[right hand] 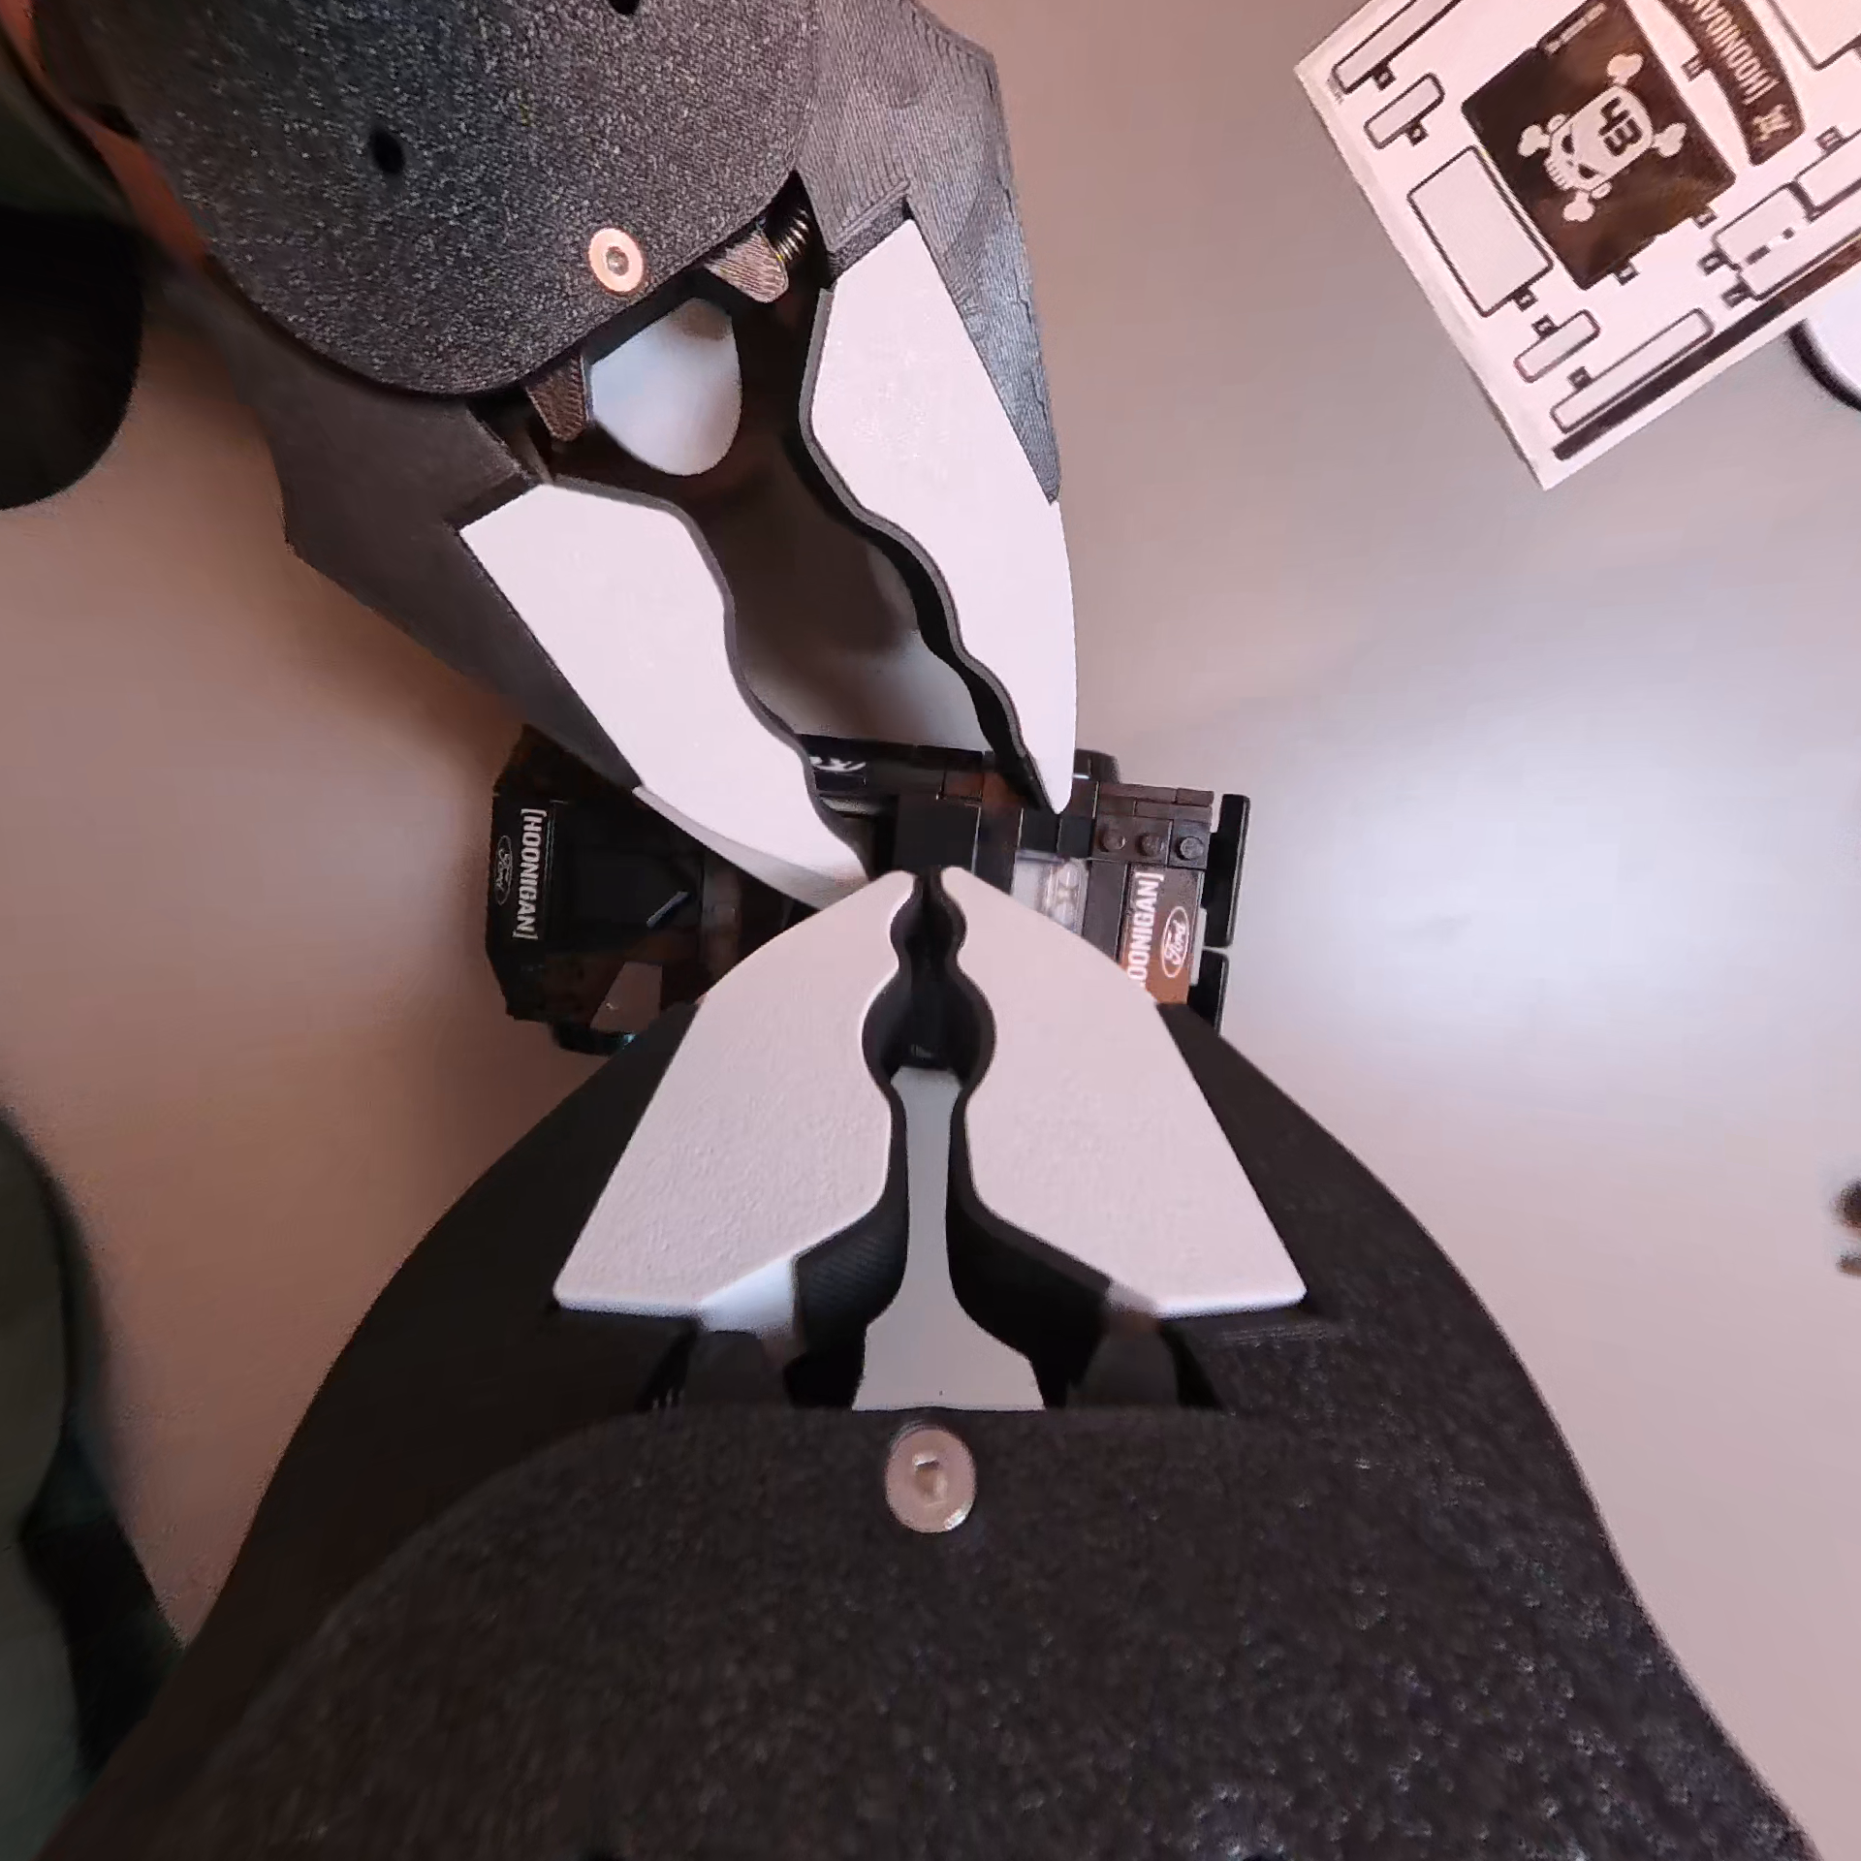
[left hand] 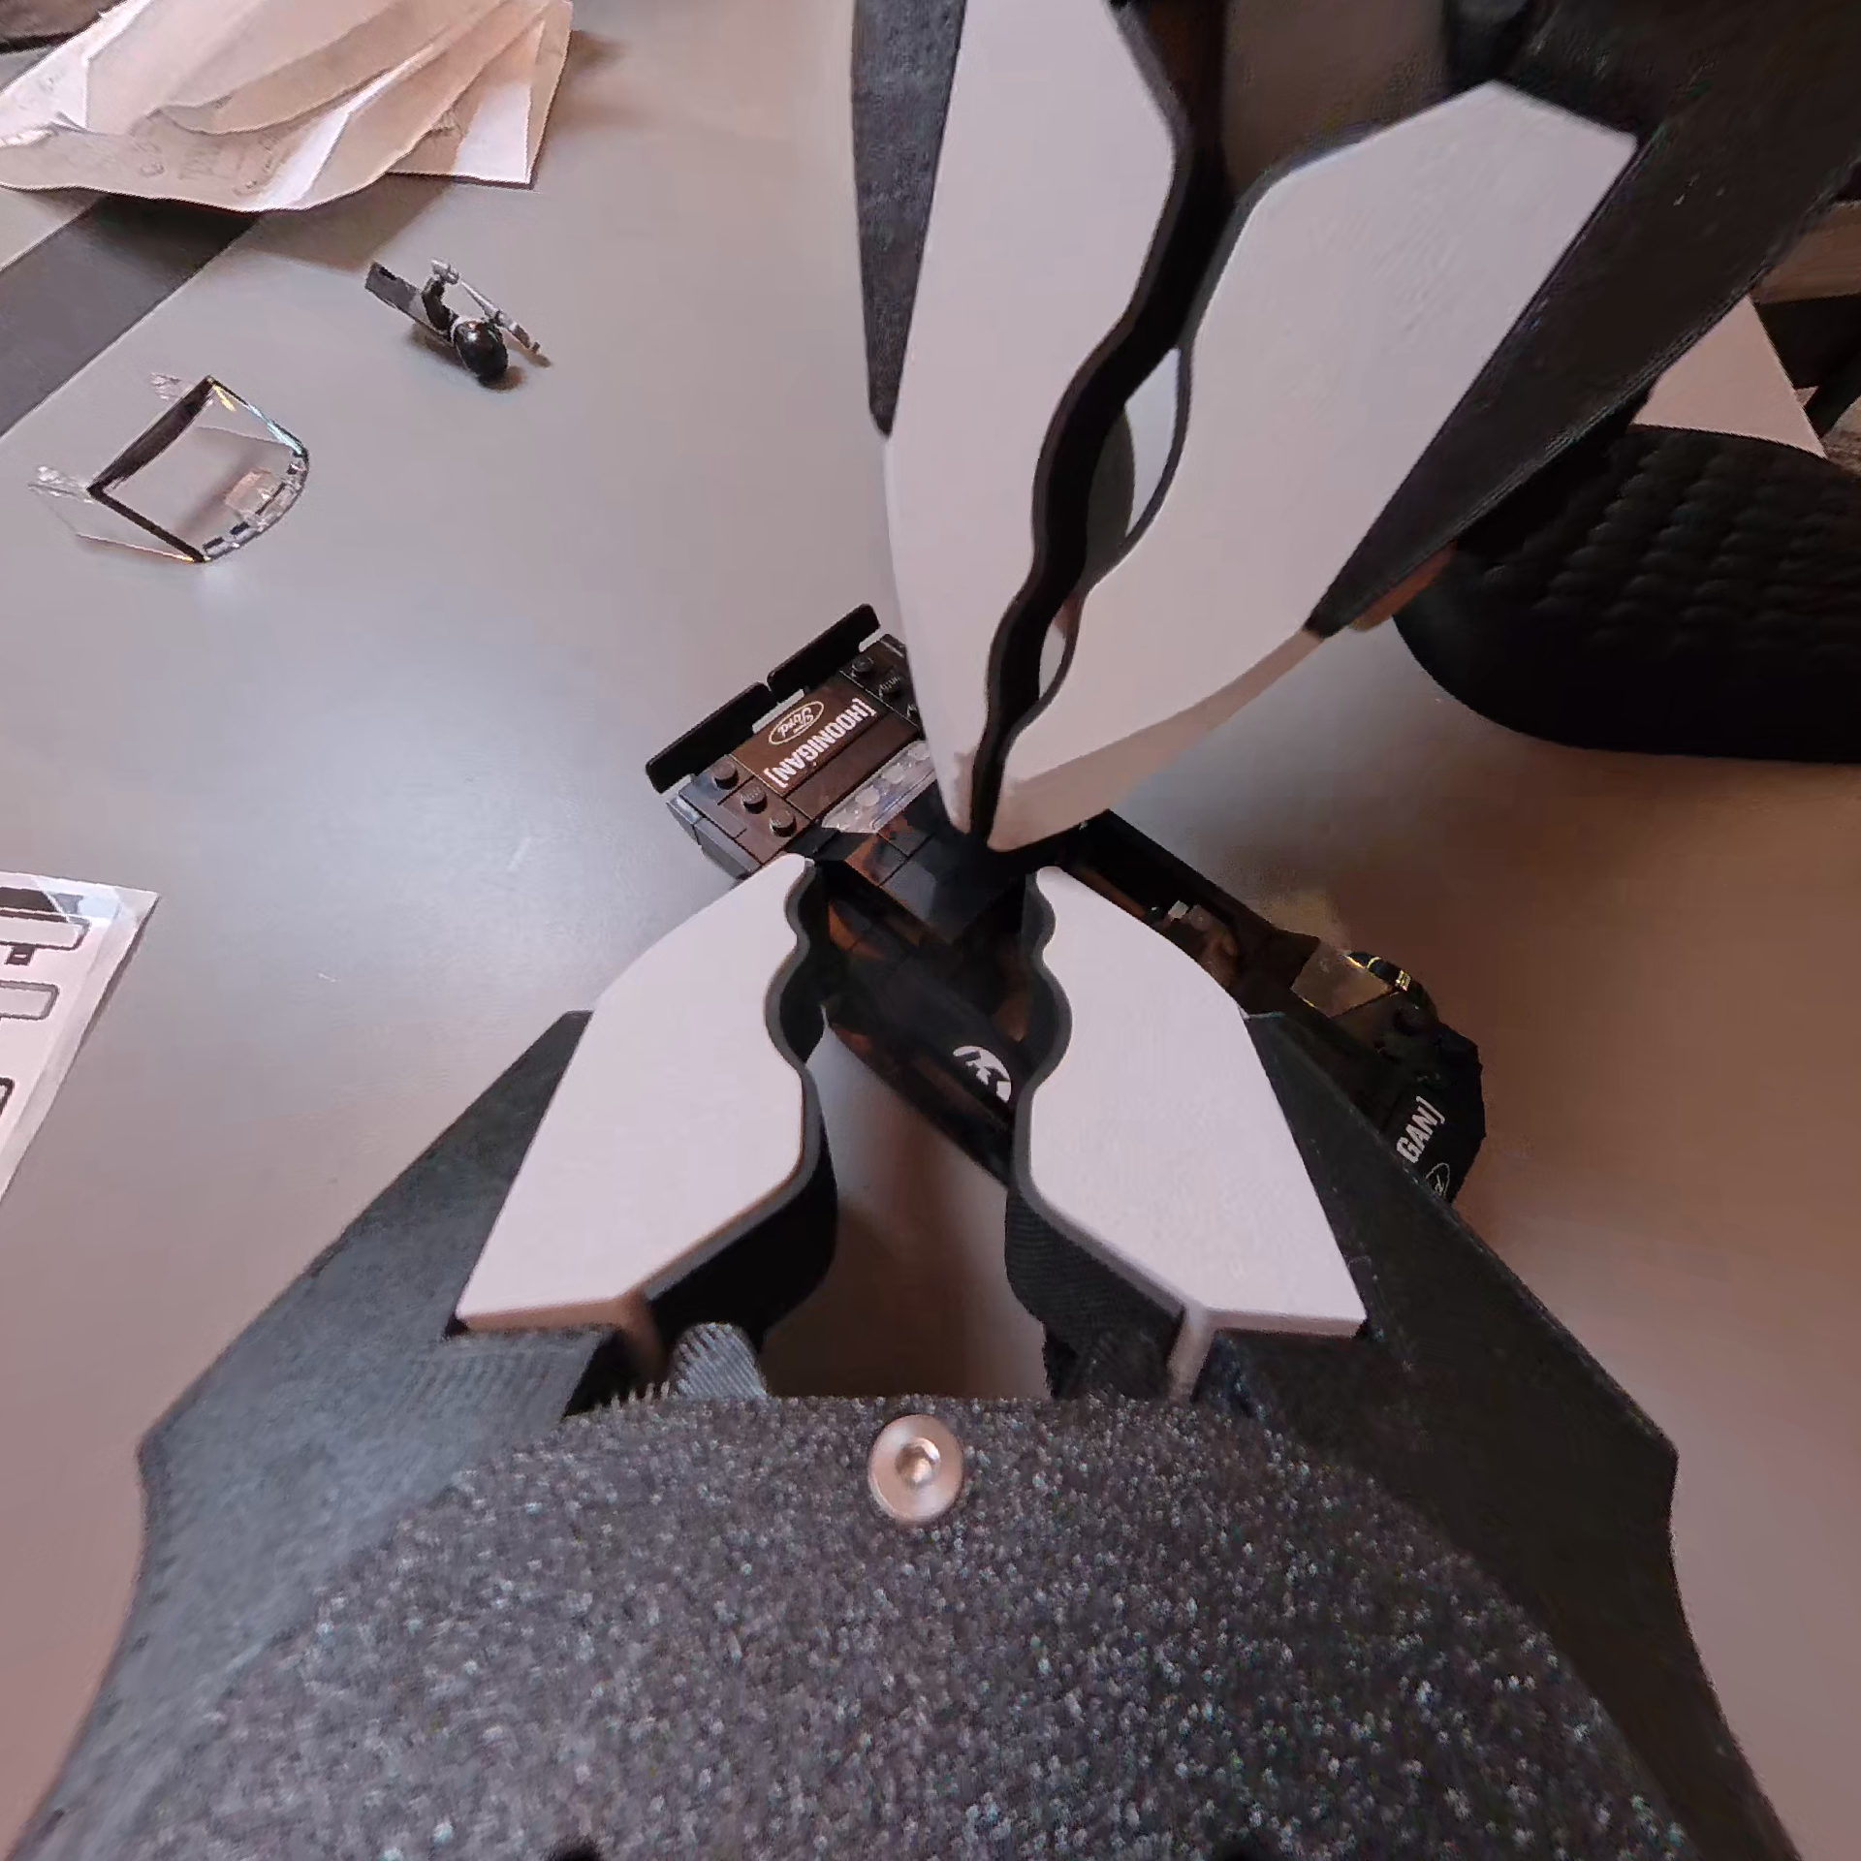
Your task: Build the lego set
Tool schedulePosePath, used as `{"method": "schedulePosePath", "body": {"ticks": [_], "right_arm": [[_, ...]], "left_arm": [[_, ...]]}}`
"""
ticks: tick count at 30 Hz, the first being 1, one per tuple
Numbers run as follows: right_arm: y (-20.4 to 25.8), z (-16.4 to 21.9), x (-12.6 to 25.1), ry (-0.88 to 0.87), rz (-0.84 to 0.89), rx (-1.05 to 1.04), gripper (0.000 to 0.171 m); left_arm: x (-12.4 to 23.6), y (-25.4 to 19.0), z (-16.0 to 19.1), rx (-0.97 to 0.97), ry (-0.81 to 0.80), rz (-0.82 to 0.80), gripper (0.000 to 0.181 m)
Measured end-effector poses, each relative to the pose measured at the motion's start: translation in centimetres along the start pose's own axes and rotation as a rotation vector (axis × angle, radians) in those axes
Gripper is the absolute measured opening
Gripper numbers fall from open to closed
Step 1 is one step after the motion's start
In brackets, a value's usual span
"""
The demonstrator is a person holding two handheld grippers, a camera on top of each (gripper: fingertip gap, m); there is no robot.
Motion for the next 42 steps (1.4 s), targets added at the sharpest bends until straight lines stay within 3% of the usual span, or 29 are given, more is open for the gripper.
{"method": "schedulePosePath", "body": {"ticks": [18,23,27,32,42], "right_arm": [[-0.6,-0.7,-0.9,0.101,-0.071,-0.034,0.0],[-0.5,-0.4,-0.8,0.054,-0.054,-0.023,0.0],[-1.1,0.9,1.4,-0.129,-0.013,-0.092,0.0],[0.3,3.2,2.1,-0.128,0.053,-0.089,0.0],[0.0,2.1,0.7,-0.062,0.073,-0.077,0.0]], "left_arm": [[0.0,-0.1,0.1,-0.023,0.003,-0.011,0.036],[0.0,-0.1,0.1,-0.025,0.001,-0.01,0.036],[0.1,-0.1,0.1,-0.022,-0.001,-0.009,0.035],[0.1,0.0,0.1,-0.025,-0.001,-0.009,0.035],[0.1,-0.2,0.1,-0.042,0.002,-0.022,0.035]]}}
Point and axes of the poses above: each gripper's, where its closed fingertips meet, x back along the fingers, z out of its underside, y = z × x across the jaws, the point moved 8 cm from there along x, back along the fingers, and after that the axes turned 10 degrees about -y, right-handed, at the moved point
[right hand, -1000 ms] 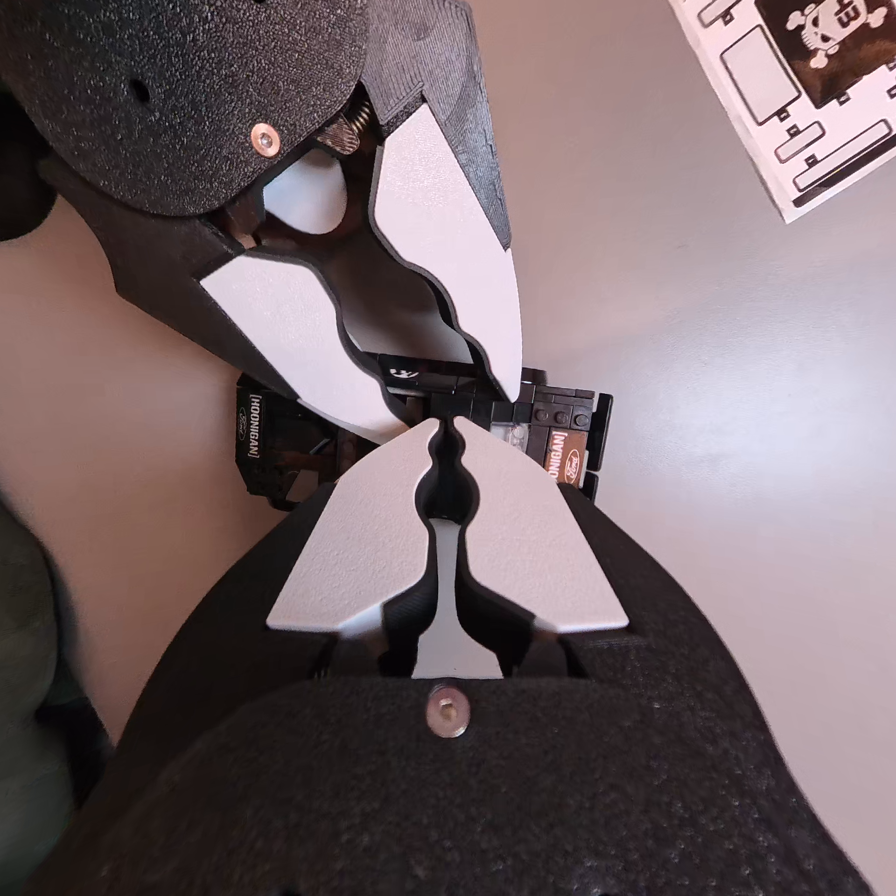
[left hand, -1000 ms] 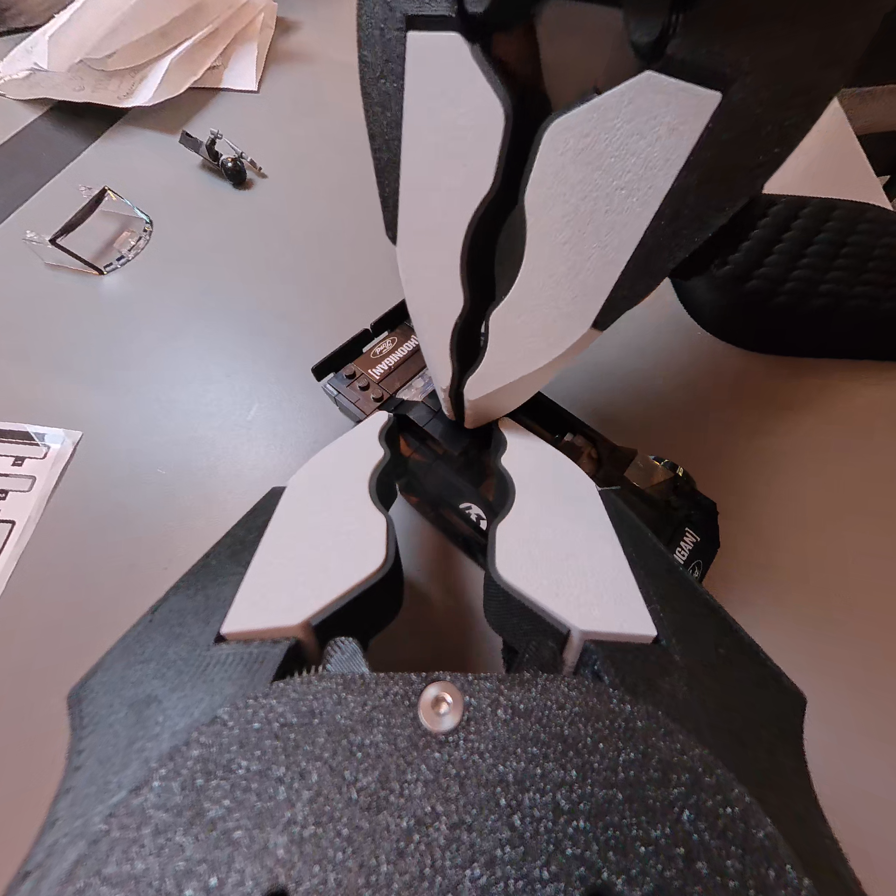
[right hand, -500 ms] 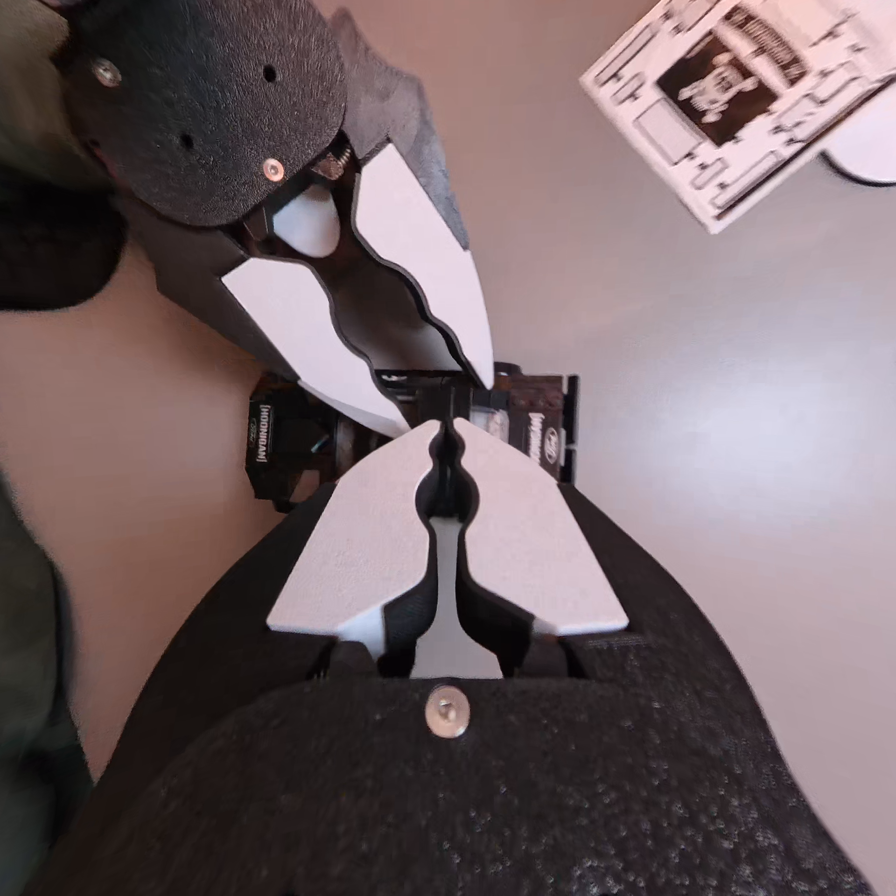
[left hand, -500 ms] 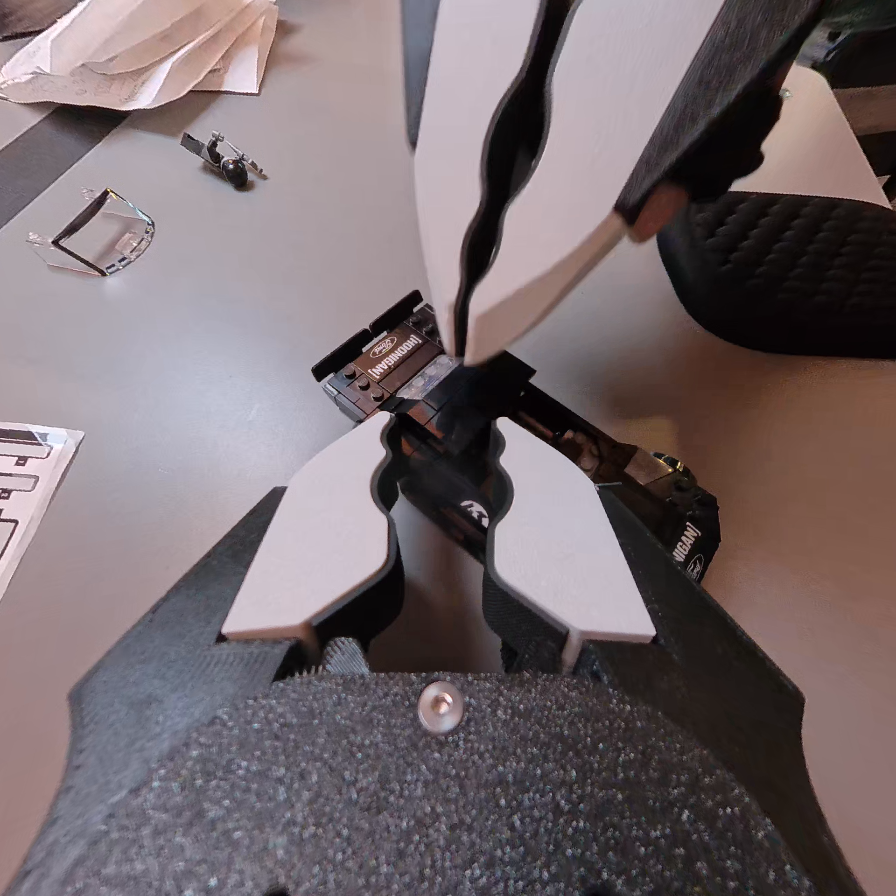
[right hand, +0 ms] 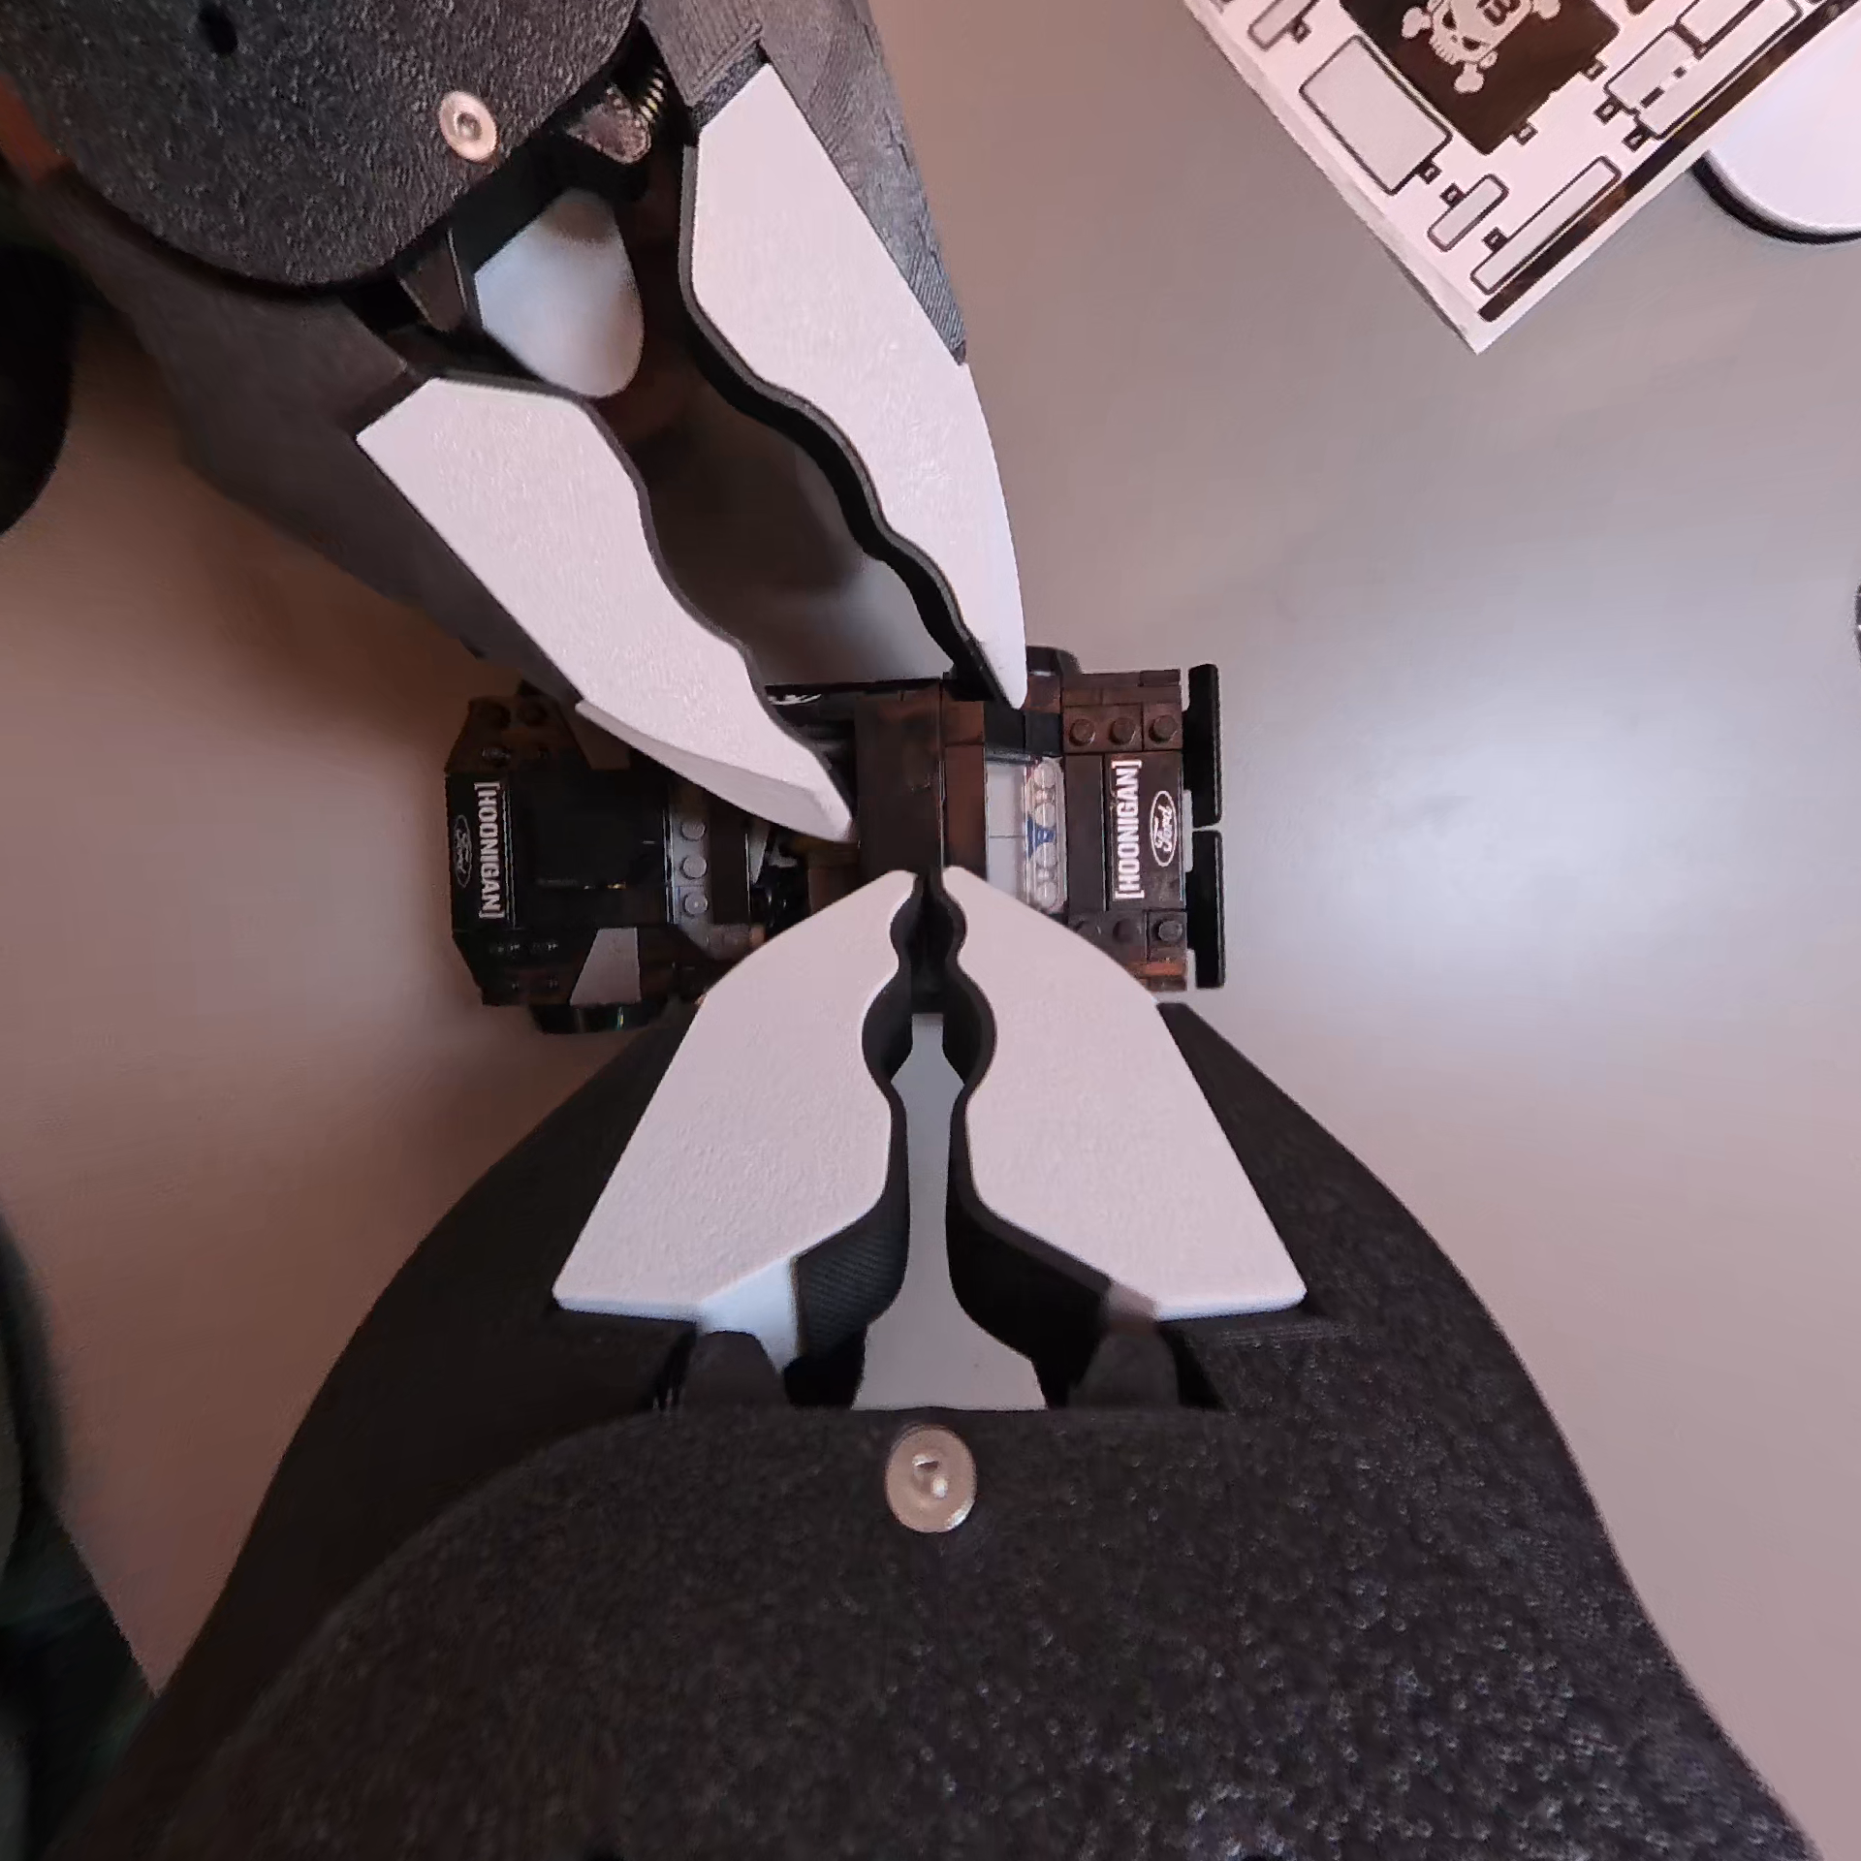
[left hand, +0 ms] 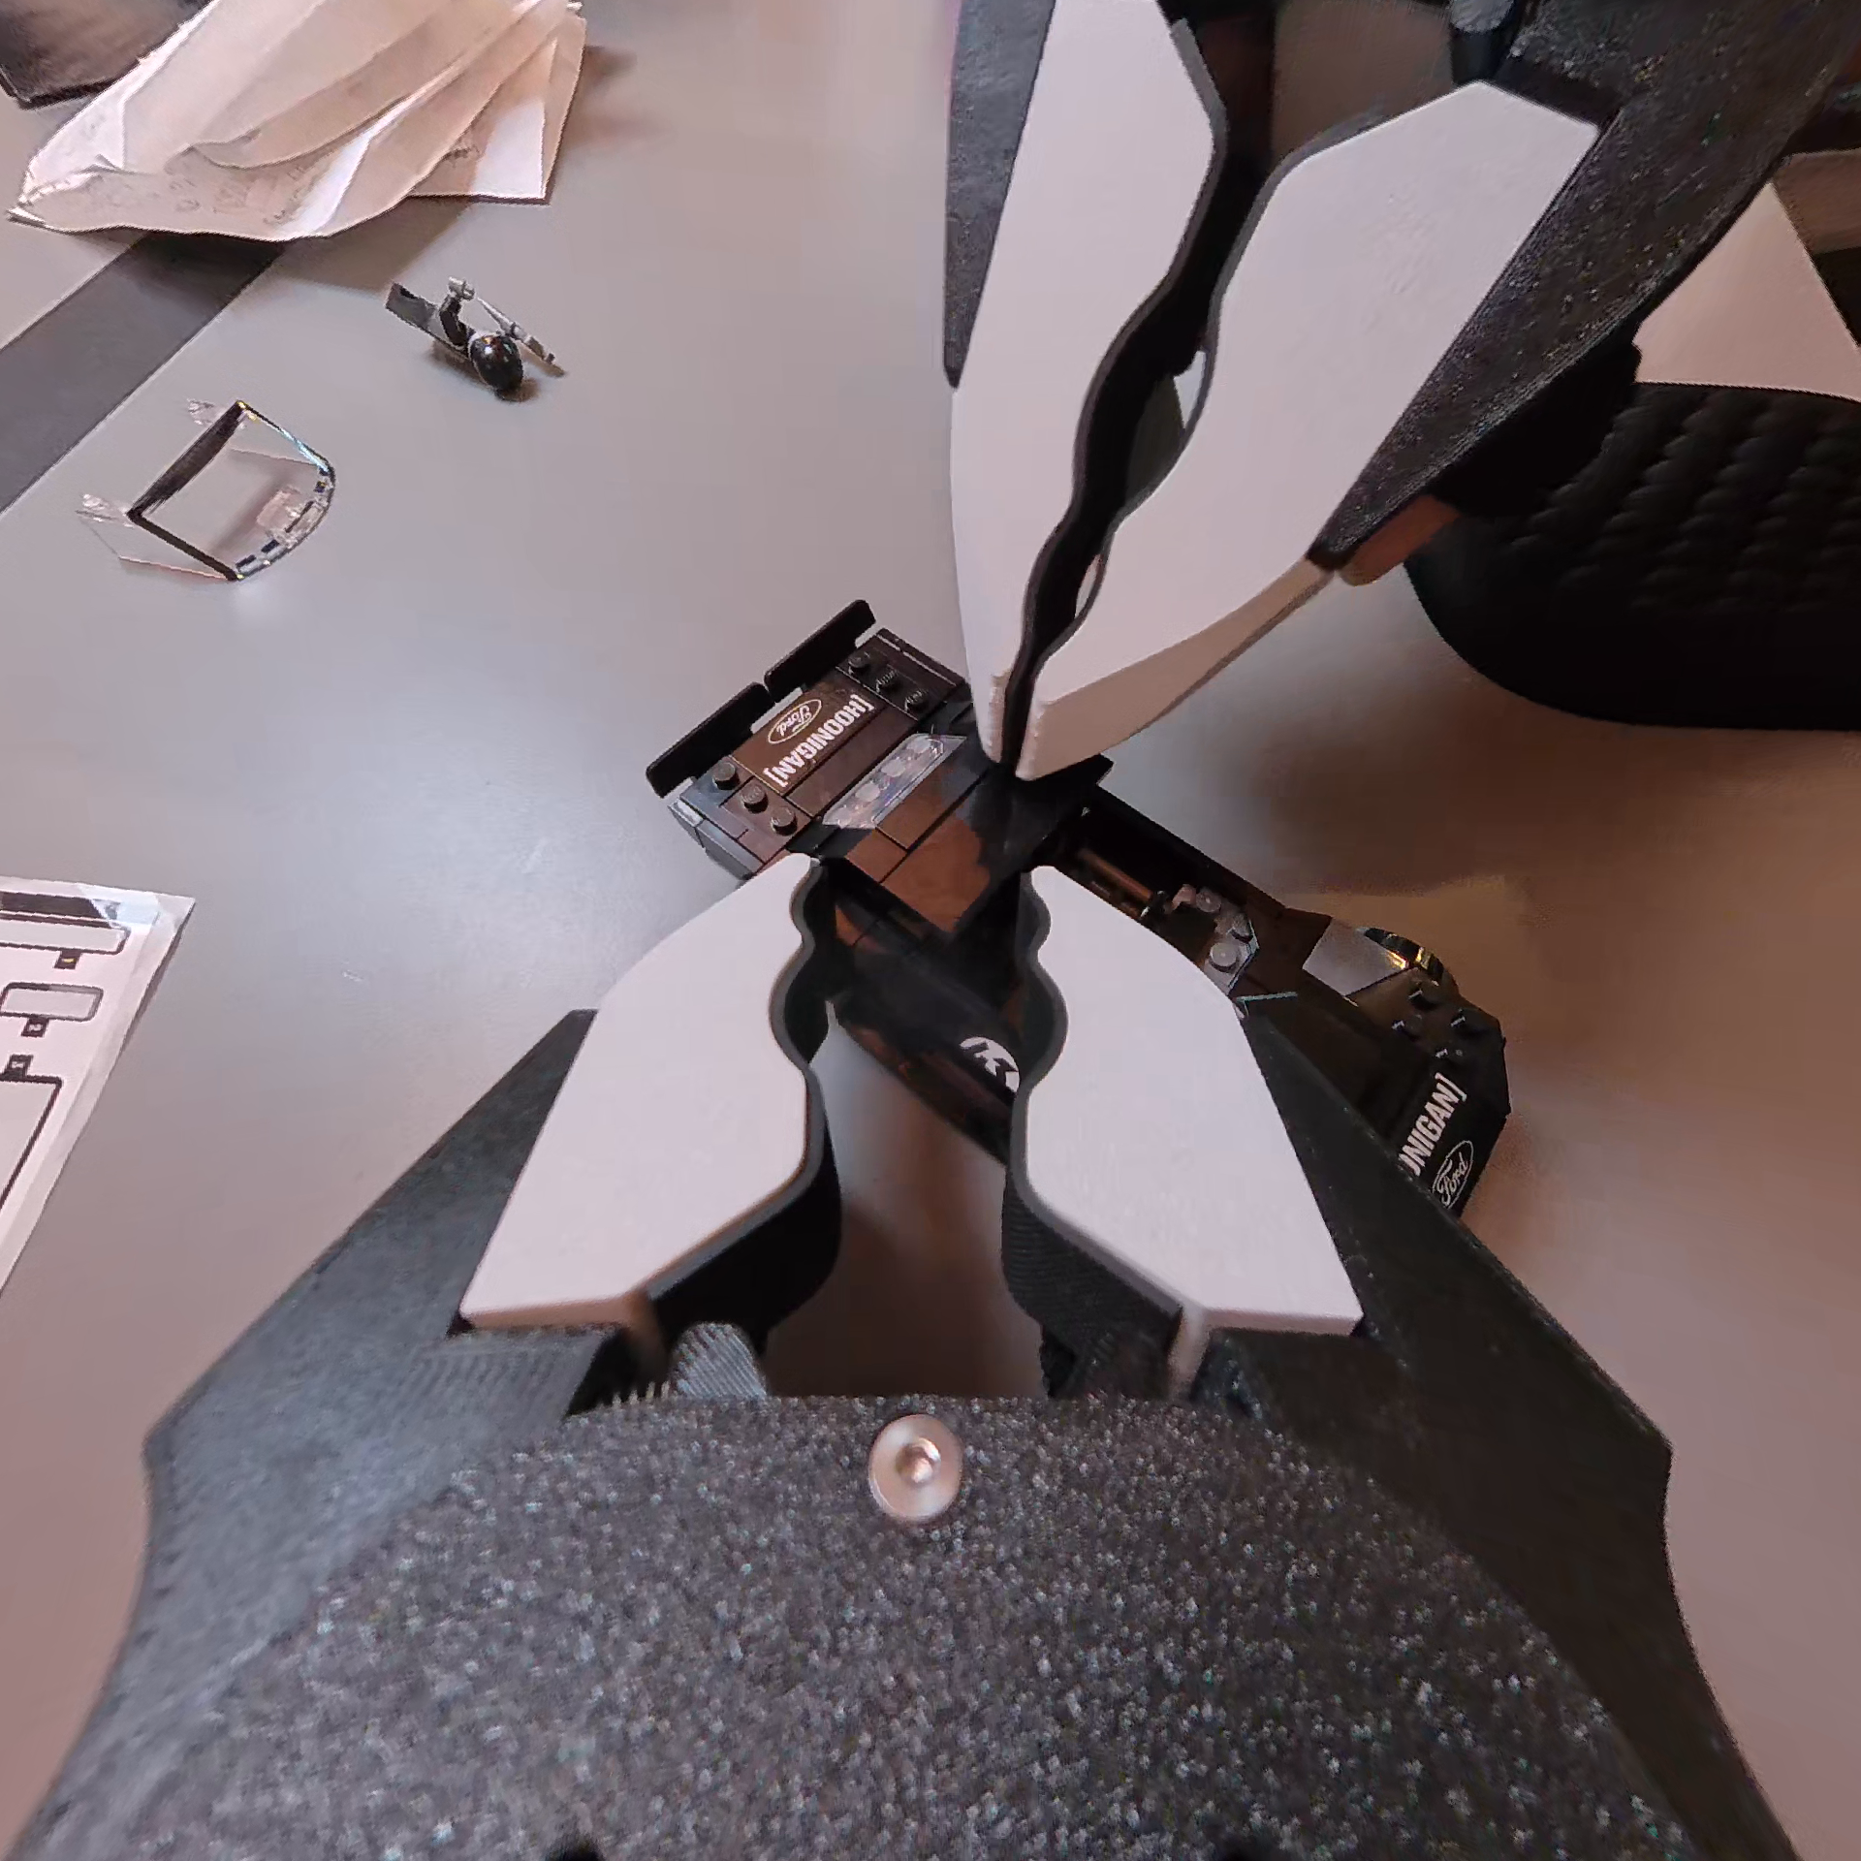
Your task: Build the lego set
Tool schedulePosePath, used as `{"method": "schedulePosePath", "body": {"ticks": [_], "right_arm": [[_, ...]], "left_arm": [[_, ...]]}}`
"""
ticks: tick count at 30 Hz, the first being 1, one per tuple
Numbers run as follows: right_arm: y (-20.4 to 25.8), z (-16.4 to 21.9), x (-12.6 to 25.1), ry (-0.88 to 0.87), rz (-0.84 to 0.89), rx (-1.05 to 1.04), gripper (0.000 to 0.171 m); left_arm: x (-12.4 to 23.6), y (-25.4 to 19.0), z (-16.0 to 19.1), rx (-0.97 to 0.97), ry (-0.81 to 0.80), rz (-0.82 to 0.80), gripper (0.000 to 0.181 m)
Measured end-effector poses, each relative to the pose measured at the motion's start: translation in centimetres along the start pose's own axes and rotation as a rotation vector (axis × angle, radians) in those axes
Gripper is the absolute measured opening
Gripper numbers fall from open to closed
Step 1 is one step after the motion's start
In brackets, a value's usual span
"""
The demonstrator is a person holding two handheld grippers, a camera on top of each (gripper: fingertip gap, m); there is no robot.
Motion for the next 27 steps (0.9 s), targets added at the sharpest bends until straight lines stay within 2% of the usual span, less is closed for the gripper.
{"method": "schedulePosePath", "body": {"ticks": [16,17,19,21,24,25,26,27], "right_arm": [[0.3,-2.0,-1.8,-0.003,0.006,0.073,0.0],[0.1,-2.0,-1.4,-0.056,0.02,0.072,0.0],[-0.6,-2.7,0.9,-0.304,0.057,0.022,0.0],[-1.4,-2.4,3.5,-0.476,0.13,0.001,0.0],[-2.0,0.5,4.8,-0.507,0.194,0.063,0.0],[-2.2,1.6,4.4,-0.477,0.167,0.043,0.07],[-2.3,2.8,3.8,-0.386,0.104,0.011,0.092],[-2.2,3.8,3.3,-0.324,0.05,0.017,0.105]], "left_arm": [[0.0,-0.1,0.0,-0.019,0.004,-0.009,0.035],[0.0,-0.2,0.0,-0.02,0.004,-0.009,0.035],[0.1,-0.1,0.0,-0.017,0.0,-0.003,0.039],[0.3,0.0,-0.1,-0.014,-0.003,-0.006,0.046],[1.5,0.2,-0.8,0.006,-0.044,-0.036,0.053],[2.1,0.1,-1.2,0.027,-0.062,-0.05,0.053],[2.8,-0.1,-1.6,0.052,-0.069,-0.062,0.054],[3.3,-0.6,-1.9,0.073,-0.064,-0.072,0.056]]}}
Point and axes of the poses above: each gripper's, where its closed fingertips meet, x back along the fingers, z out of its underside, y = z × x across the jaws, the point moved 8 cm from there along x, back along the fingers, and after that the axes turned 10 degrees about -y, right-handed, at the moved point
